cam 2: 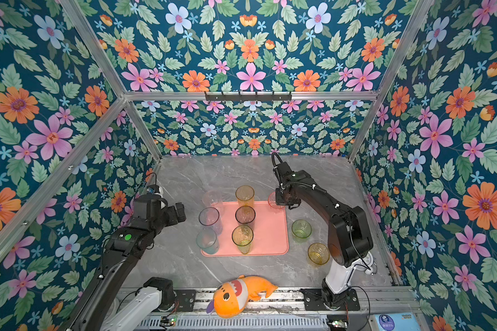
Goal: Place the glasses into the tray
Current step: Place the glass on the tray.
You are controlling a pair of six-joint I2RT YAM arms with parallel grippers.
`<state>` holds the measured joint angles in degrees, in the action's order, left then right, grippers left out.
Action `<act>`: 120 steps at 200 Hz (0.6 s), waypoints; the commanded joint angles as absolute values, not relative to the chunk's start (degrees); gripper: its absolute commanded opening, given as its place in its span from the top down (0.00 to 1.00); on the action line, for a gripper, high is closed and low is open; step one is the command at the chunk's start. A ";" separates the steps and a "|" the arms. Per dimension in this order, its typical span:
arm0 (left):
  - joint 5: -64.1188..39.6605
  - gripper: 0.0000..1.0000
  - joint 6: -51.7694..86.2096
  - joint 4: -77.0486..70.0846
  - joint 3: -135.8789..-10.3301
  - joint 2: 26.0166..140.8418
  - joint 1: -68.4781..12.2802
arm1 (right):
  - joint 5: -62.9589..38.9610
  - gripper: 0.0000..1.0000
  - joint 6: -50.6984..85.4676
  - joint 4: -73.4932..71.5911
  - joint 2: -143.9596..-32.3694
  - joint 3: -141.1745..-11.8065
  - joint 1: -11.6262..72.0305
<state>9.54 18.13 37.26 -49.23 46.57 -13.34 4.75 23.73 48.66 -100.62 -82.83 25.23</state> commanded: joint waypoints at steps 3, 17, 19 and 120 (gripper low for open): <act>9.60 0.01 18.28 36.56 -49.41 46.57 -13.34 | 5.19 0.95 24.32 46.98 -101.78 -83.08 25.36; 9.67 0.01 18.29 36.56 -49.31 46.46 -13.36 | 5.16 0.95 24.33 47.01 -102.75 -83.57 25.49; 9.67 0.01 18.28 36.56 -49.26 46.49 -13.36 | 5.18 0.95 24.34 47.02 -102.88 -83.58 25.49; 9.71 0.01 18.50 36.48 -48.61 45.86 -13.36 | 6.24 0.96 23.44 48.06 -106.44 -86.40 25.55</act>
